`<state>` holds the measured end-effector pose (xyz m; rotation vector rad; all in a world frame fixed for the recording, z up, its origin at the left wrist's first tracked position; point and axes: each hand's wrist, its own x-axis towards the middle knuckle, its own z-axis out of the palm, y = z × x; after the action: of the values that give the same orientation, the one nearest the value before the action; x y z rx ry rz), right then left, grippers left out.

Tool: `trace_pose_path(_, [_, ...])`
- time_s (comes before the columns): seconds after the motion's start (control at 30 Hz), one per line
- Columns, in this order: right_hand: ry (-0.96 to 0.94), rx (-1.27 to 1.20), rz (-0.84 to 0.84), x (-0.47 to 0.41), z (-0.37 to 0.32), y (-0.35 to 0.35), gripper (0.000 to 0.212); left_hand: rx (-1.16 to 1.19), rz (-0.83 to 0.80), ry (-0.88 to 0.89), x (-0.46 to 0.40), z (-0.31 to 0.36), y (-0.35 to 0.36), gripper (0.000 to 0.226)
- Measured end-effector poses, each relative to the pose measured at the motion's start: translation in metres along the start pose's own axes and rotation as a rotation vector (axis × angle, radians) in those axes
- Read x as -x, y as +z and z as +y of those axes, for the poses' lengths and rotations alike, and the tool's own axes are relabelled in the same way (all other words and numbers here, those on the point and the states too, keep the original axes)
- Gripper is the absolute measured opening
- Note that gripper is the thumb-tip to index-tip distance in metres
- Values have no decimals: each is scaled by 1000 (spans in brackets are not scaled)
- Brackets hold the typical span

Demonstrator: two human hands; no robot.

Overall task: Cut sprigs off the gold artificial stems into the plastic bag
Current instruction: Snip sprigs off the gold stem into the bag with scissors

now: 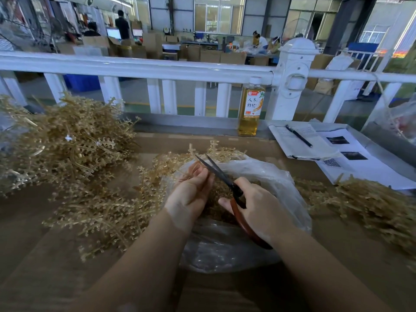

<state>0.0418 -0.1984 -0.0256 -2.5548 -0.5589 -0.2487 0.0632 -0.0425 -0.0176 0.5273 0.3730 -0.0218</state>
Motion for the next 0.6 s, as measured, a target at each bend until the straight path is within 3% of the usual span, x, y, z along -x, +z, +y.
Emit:
trace_pose_path(0.1, [-22, 9, -4, 2, 0, -1, 37, 20, 34, 16, 1, 1, 3, 18])
trace_pose_path(0.6, [-47, 11, -6, -3, 5, 4, 36, -38, 39, 22, 1, -2, 1, 18])
